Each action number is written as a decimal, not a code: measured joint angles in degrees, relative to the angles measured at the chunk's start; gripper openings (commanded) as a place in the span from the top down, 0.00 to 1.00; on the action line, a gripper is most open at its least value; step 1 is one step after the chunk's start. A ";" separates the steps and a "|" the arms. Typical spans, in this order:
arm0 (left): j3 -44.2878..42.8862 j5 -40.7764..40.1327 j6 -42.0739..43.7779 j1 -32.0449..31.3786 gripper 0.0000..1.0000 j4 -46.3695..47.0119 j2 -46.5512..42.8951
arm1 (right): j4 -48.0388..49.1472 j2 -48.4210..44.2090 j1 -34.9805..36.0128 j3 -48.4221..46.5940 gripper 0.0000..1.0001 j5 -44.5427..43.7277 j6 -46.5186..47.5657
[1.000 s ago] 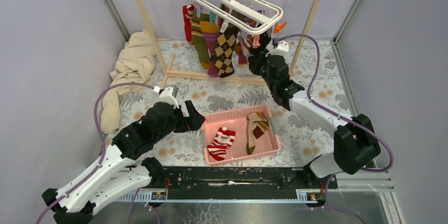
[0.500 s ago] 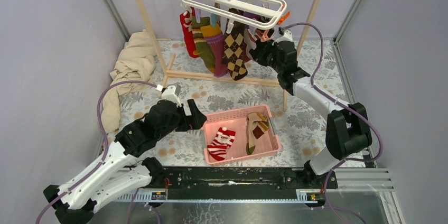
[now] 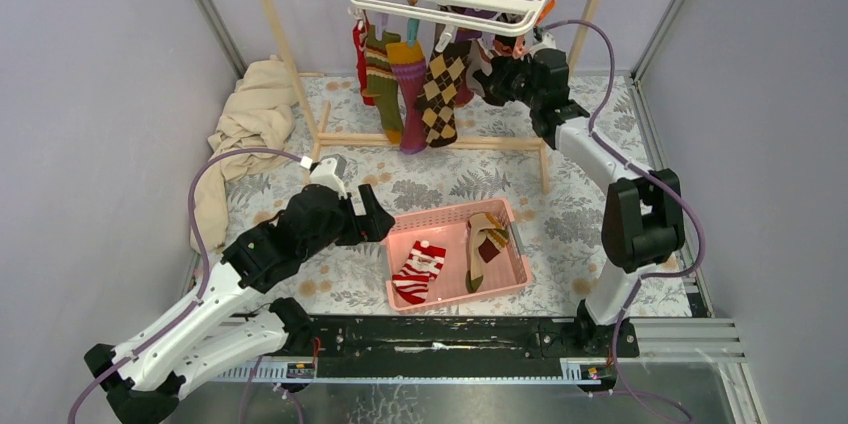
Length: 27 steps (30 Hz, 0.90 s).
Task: Remove the socks clipped to the hanger
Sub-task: Adjust the hanger on the clothesline.
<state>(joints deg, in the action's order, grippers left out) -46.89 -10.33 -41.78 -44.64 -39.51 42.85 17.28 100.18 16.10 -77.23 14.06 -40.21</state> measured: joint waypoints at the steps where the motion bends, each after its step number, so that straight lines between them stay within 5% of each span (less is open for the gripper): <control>1: -0.15 0.02 0.00 0.00 0.02 0.15 -0.02 | -0.50 1.05 -0.09 -1.60 0.79 0.63 -0.31; 9: -0.26 0.02 0.00 0.00 0.02 0.26 -0.04 | -5.22 4.15 -0.07 -7.85 0.79 1.53 -1.05; 14: -0.26 0.00 0.00 0.00 0.02 0.72 0.59 | -8.48 4.07 0.52 -7.91 0.68 -1.51 0.55; 27: -0.24 -8.46 4.44 0.90 0.02 14.25 8.92 | -9.51 -2.95 1.16 0.63 0.69 -4.11 2.95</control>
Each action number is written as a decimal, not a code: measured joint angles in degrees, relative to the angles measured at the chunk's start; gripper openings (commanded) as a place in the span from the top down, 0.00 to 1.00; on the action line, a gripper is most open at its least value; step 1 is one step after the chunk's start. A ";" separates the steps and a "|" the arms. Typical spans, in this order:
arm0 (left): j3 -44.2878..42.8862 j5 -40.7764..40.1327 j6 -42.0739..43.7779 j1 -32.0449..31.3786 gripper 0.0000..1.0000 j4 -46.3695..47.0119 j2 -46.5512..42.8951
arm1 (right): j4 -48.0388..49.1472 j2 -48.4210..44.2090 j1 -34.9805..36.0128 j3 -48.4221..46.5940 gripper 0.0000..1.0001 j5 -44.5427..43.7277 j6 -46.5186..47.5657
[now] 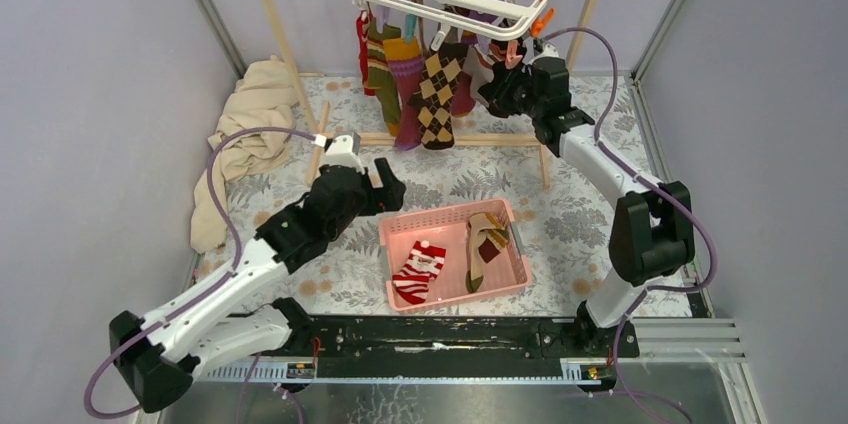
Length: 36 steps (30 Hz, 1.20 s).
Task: Remove the socks clipped to the hanger
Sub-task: Adjust the hanger on the clothesline.
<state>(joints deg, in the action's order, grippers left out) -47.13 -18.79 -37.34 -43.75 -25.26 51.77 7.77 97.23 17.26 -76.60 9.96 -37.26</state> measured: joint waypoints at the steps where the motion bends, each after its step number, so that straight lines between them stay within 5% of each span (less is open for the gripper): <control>1: 0.00 -0.39 0.90 0.61 0.02 2.49 1.25 | 0.04 -0.24 0.00 0.33 0.69 0.07 0.09; 13: -2.71 11.13 13.09 13.40 0.02 29.90 20.02 | -1.75 -3.69 0.00 1.73 0.69 1.49 1.29; 36: -11.04 32.33 16.90 20.68 0.02 51.25 37.62 | -7.61 -5.09 -0.17 0.52 0.66 6.14 3.80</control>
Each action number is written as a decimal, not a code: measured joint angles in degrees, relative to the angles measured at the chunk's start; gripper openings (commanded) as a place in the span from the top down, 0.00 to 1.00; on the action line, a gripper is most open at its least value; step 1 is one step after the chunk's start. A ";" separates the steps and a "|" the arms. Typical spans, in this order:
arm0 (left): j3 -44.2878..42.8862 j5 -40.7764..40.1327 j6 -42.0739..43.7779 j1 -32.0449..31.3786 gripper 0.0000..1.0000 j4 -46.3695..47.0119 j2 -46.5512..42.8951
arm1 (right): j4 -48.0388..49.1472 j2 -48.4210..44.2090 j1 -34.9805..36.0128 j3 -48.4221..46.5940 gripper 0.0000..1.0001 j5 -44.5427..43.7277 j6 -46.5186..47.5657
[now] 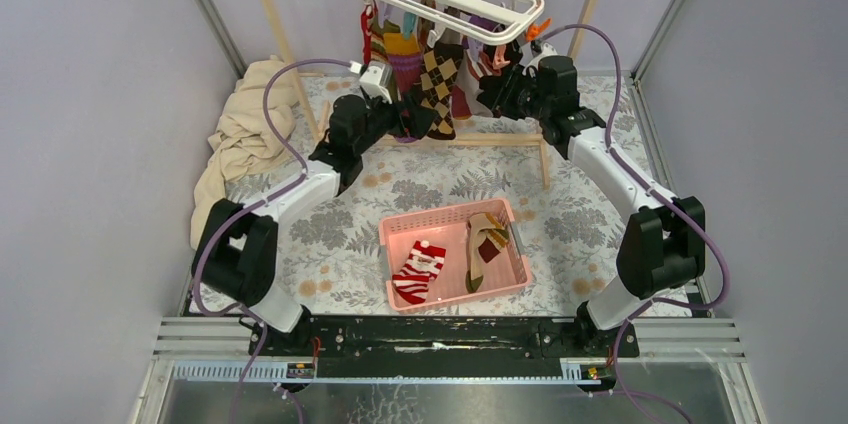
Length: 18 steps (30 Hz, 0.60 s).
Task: Remove the socks clipped to the hanger
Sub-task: Adjust the hanger on the clothesline.
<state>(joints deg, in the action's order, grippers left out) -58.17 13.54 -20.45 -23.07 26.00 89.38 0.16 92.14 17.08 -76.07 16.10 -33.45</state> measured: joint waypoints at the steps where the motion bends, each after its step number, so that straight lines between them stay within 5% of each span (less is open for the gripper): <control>1: -0.79 1.38 -0.83 0.00 0.01 1.44 0.92 | -0.07 -0.02 -0.04 -0.26 0.66 0.13 0.13; 7: -1.95 5.14 -5.62 0.00 0.06 8.31 3.02 | -0.37 -0.11 -0.28 -0.87 0.65 1.05 0.26; 13: -3.72 5.51 -7.26 0.00 0.63 9.90 3.17 | -0.63 -0.13 -0.33 -0.85 0.62 1.64 0.28; 15: -3.87 5.51 -7.10 0.00 0.92 9.90 3.04 | -0.61 -0.26 -0.33 -0.72 0.60 1.68 0.28; 18: -3.82 5.38 -6.73 0.00 1.00 8.96 2.51 | -0.79 -0.83 -0.33 -0.09 0.53 2.14 0.66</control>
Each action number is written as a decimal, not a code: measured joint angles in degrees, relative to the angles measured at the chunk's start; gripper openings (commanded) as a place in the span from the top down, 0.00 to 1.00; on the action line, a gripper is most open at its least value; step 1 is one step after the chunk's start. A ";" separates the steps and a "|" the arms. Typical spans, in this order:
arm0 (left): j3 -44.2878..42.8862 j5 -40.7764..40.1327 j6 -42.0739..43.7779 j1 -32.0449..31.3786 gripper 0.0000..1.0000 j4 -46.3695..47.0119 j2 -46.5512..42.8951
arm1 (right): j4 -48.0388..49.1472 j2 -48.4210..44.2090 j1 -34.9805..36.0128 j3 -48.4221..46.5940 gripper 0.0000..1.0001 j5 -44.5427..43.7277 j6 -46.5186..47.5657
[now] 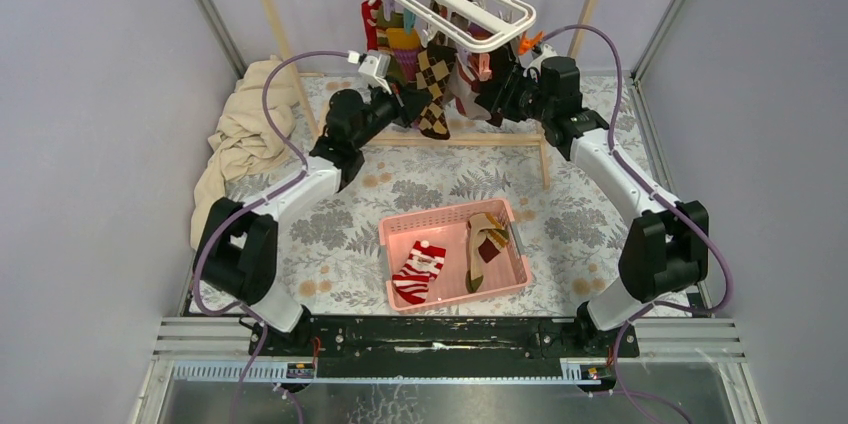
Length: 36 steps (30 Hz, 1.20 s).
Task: Remove the socks clipped to the hanger
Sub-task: Adjust the hanger on the clothesline.
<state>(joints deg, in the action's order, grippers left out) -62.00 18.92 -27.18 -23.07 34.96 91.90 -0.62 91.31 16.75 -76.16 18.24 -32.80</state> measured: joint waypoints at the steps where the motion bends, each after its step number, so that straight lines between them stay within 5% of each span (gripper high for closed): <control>1: 0.22 -0.13 0.37 0.00 1.00 -0.48 -0.52 | -0.17 -0.28 0.00 0.22 0.51 0.13 0.15; 7: 3.61 -1.16 1.07 -0.02 1.00 -3.80 -8.02 | -2.84 -4.52 -0.04 2.14 0.31 0.37 1.90; 12: 5.60 -3.08 2.34 -0.57 1.00 -8.41 -15.30 | -5.07 -10.69 -0.04 5.35 0.24 0.33 3.26; 22: 6.69 -5.51 4.15 -1.31 0.86 -14.93 -20.26 | -10.08 -23.04 0.98 9.25 0.26 1.92 5.55; 27: 6.75 -6.34 4.26 -1.70 0.86 -15.72 -17.66 | -13.44 -28.46 7.39 8.20 0.28 -0.20 8.35; 36: 6.73 -9.40 5.16 -3.78 0.74 -18.84 -16.37 | -22.34 -27.91 12.70 -11.61 0.31 -4.35 12.76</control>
<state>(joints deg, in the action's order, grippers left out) -55.27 9.52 -22.02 -26.85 16.12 75.53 -22.96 63.40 29.45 -87.77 13.89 -20.03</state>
